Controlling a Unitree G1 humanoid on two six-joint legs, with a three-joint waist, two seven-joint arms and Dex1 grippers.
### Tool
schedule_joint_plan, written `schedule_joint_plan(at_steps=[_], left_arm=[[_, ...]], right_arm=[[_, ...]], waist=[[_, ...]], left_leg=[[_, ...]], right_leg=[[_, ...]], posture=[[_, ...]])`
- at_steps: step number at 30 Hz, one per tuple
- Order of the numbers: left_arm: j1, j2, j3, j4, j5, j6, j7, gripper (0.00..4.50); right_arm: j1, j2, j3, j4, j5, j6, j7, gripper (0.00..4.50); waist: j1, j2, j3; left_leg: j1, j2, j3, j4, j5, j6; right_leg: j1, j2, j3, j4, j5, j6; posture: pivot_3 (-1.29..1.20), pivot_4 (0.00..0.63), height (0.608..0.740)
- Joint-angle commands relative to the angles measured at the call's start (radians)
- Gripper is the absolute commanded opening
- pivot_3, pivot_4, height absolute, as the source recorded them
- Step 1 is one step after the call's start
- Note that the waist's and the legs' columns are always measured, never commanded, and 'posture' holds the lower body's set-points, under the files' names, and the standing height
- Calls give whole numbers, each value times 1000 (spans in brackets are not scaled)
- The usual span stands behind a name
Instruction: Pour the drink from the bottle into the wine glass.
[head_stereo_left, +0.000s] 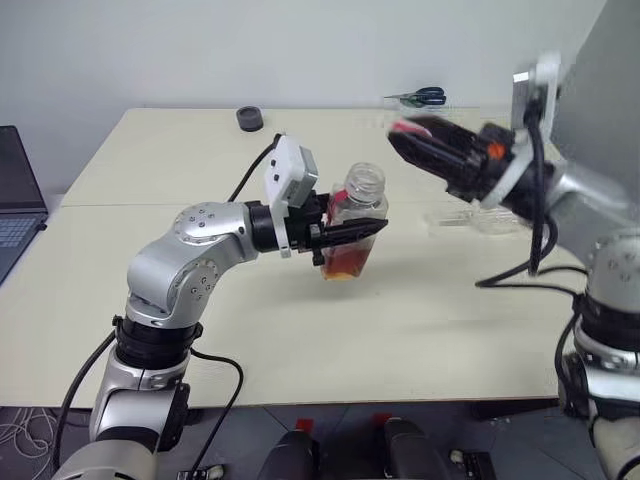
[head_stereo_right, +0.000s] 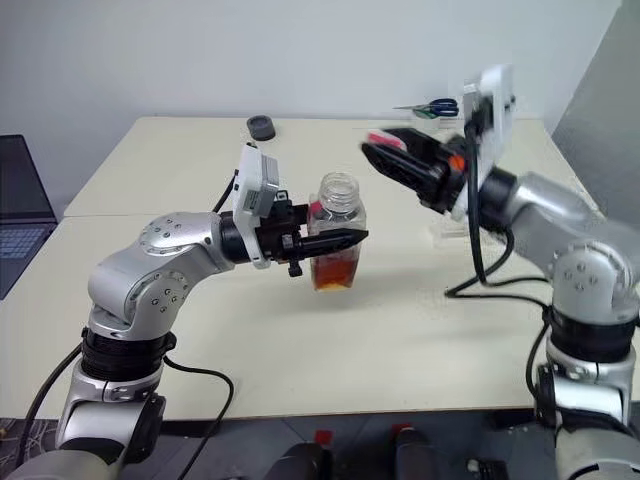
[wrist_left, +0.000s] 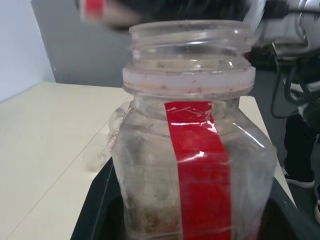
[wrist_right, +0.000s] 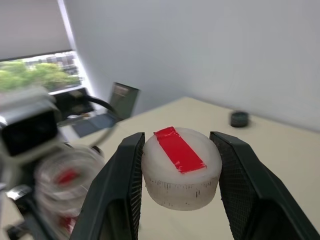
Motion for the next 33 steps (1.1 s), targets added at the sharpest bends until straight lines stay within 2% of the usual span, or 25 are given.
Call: schedule_joint_plan(at_steps=[1,5,9,12,19,20,25,27,29,33], left_arm=[[1,1,35,-48,-19,-3,18,1779],[-12,-21,28,-39,-13,-4,37,1779],[-29,-34,25,-32,-13,-1,46,1779],[-35,-36,23,-26,-10,-1,42,1779],[-47,-35,23,-14,-6,-3,37,1779],[-48,-35,23,-14,-6,-3,37,1779],[-47,-36,24,-11,-3,-4,40,1779],[-46,-35,26,-8,1,-7,43,1779],[-46,-34,29,-2,13,-15,52,1779],[-55,-31,38,29,54,-32,82,1779]], right_arm=[[235,9,6,-107,-223,-109,-124,1826],[485,100,115,-32,-468,-275,-228,1826],[546,244,156,83,-590,-381,-320,1826],[547,297,154,135,-632,-419,-332,1826],[536,328,133,155,-660,-440,-306,4160],[534,329,133,154,-661,-438,-301,4444],[515,314,122,117,-666,-393,-292,4444],[506,242,127,75,-705,-398,-252,4444],[492,158,131,26,-719,-431,-173,4444],[401,53,92,-103,-514,-415,67,4444]], waist=[[0,0,0],[-1,0,0],[-12,0,0],[-10,1,0],[-7,1,0],[-7,1,0],[-7,1,0],[-7,1,0],[-6,1,0],[-11,1,1]], left_leg=[[0,0,0,0,0,0],[2,0,2,0,0,0],[5,2,6,0,0,0],[5,3,6,0,0,-1],[5,2,6,0,0,-1],[5,2,6,0,0,-1],[5,2,6,0,0,-1],[4,2,6,0,0,-1],[4,1,6,1,0,0],[5,2,6,1,0,0]], right_leg=[[0,0,0,0,0,0],[0,0,2,2,0,0],[0,3,5,4,0,0],[0,5,4,5,0,0],[0,6,4,3,0,0],[0,6,4,3,0,0],[0,6,4,4,0,0],[0,6,4,4,0,0],[1,6,4,3,0,0],[1,6,3,3,0,0]], posture=[[0,150,740],[0,150,740],[0,150,740],[0,150,740],[0,150,740],[0,150,740],[0,150,740],[0,150,740],[0,150,740],[0,150,740]])
